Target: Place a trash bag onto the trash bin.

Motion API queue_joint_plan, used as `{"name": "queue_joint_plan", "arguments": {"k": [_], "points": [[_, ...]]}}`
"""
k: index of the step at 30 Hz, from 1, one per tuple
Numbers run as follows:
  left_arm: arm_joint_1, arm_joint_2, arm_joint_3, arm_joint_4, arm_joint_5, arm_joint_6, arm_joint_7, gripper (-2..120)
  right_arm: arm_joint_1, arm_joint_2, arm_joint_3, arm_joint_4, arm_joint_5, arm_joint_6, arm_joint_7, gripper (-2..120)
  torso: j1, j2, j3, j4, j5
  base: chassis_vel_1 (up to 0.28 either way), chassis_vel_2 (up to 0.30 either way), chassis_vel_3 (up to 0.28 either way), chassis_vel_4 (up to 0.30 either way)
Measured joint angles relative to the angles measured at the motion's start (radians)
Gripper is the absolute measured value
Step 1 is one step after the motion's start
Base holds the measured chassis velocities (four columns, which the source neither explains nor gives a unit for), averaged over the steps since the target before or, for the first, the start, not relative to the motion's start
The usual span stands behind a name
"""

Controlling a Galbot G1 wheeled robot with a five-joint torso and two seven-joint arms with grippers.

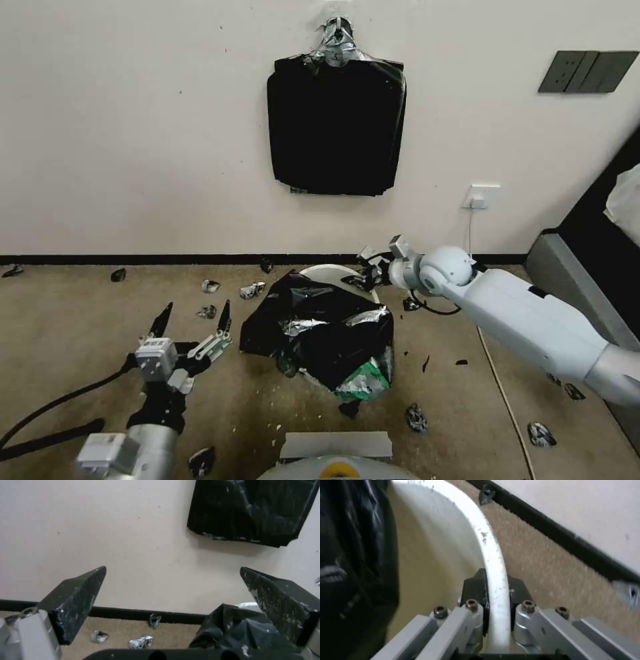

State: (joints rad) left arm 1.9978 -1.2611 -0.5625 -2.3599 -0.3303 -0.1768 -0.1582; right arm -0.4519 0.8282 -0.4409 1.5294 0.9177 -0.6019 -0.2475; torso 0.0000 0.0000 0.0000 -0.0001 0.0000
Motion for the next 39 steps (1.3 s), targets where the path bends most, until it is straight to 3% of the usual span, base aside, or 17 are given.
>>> {"name": "queue_joint_plan", "arguments": {"k": [1,8,9,12,13,15,16,19,28,39], "points": [[0.000,0.000,0.000,0.000,0.000,0.000,0.000,100,0.000,0.000,0.000,0.000,0.000,0.000,0.000,6,0.000,0.000,0.000,0.0000,0.0000,0.000,0.000,0.000,0.000],[-0.013,0.002,0.002,-0.003,-0.014,0.011,-0.005,100,-0.187,-0.037,0.192,0.175,0.208,-0.056,0.326,6,0.000,0.000,0.000,0.0000,0.0002,0.000,0.000,0.000,0.000],[-0.013,0.002,0.002,-0.003,-0.014,0.011,-0.005,100,-0.187,-0.037,0.192,0.175,0.208,-0.056,0.326,6,0.000,0.000,0.000,0.0000,0.0002,0.000,0.000,0.000,0.000],[-0.018,0.002,0.009,-0.006,-0.014,0.015,-0.007,100,-0.314,-0.038,0.292,0.273,0.258,-0.056,0.486,6,0.000,0.000,0.000,0.0000,0.0003,0.000,0.000,0.000,0.000],[-0.018,0.002,0.009,-0.006,-0.014,0.015,-0.007,100,-0.314,-0.038,0.292,0.273,0.258,-0.056,0.486,6,0.000,0.000,0.000,0.0000,0.0003,0.000,0.000,0.000,0.000],[-0.020,0.000,0.015,-0.007,-0.014,0.015,-0.007,100,-0.394,-0.026,0.361,0.352,0.306,-0.057,0.640,6,0.000,0.000,0.000,0.0000,-0.0002,0.000,0.000,0.000,0.000],[-0.020,0.000,0.015,-0.007,-0.014,0.015,-0.007,100,-0.394,-0.026,0.361,0.352,0.306,-0.057,0.640,6,0.000,0.000,0.000,0.0000,-0.0002,0.000,0.000,0.000,0.000],[-0.021,-0.002,0.020,-0.007,-0.012,0.015,-0.008,100,-0.461,0.005,0.417,0.419,0.348,-0.050,0.796,6,0.000,0.000,0.000,0.0001,0.0000,0.000,0.000,0.000,0.000],[0.002,-0.015,0.012,-0.026,-0.005,0.011,-0.009,100,-0.606,0.105,0.506,0.489,0.350,0.040,1.009,6,0.000,0.000,0.000,0.0000,0.0000,0.000,0.000,0.000,0.000],[0.019,-0.017,-0.022,-0.032,-0.026,0.003,-0.009,100,-0.706,0.219,0.511,0.502,0.252,0.101,1.020,6,0.000,0.000,0.000,0.0001,-0.0002,0.000,0.000,0.000,0.000]]}}
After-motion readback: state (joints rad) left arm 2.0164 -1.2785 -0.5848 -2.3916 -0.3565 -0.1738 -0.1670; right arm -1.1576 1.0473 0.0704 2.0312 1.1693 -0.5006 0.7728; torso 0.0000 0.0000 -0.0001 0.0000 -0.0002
